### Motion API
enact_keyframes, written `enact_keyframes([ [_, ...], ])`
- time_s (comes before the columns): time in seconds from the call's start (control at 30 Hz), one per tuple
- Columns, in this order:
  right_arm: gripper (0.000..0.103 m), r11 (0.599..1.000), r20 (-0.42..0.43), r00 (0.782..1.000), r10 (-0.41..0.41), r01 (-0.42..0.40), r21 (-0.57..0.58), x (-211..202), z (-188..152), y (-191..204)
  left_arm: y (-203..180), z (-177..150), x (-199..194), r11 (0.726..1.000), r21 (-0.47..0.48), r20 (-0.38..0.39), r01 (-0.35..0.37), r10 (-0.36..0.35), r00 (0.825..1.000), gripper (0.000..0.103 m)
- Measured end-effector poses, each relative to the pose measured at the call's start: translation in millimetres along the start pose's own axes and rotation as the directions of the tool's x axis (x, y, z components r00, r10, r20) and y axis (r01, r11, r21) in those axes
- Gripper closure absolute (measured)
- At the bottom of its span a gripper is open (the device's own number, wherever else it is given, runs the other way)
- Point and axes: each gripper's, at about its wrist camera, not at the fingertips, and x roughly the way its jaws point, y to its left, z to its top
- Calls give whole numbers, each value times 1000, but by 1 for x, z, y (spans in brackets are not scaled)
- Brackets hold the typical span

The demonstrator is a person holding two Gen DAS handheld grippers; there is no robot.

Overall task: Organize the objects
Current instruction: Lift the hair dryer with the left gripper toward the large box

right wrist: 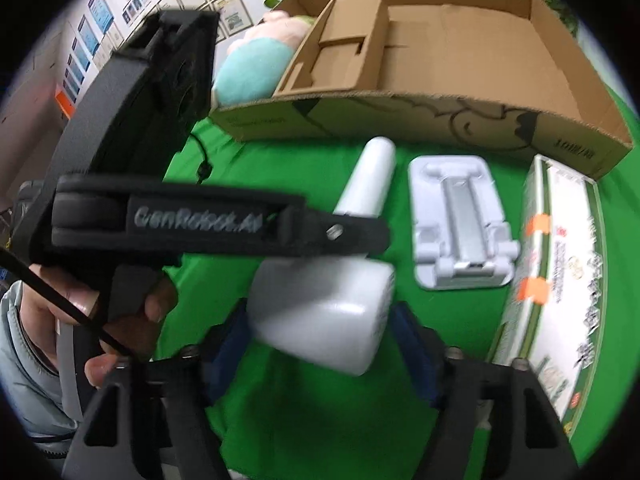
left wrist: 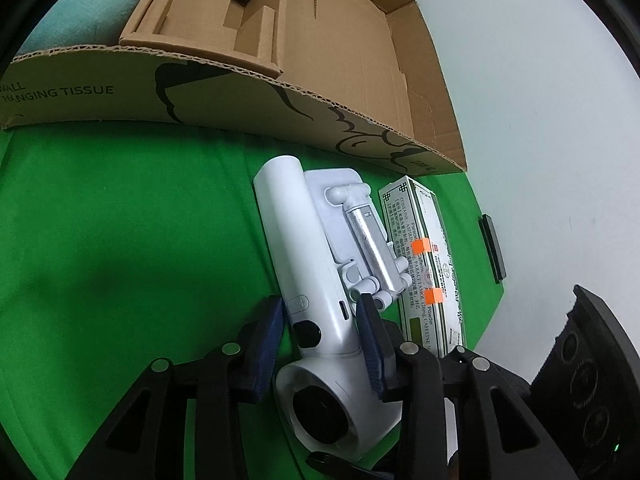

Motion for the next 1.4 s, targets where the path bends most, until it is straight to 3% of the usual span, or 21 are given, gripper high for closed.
enact_keyframes([
  [0.37,38,1000,22,1000,-8,8,-5,-1,-6,4,-14,-5,-11,999,23,23,-40,40,999,71],
  [0.83,38,998,202,979,-13,25,-57,-52,31,8,-78,23,-73,987,144,188,-77,49,981,72],
  [1.1,38,995,337,941,-29,60,-81,-81,83,-1,-137,70,-107,963,243,300,-120,43,953,72],
  [1.4,38,987,482,876,-15,90,-132,-123,147,1,-202,126,-168,919,340,445,-201,31,895,72],
])
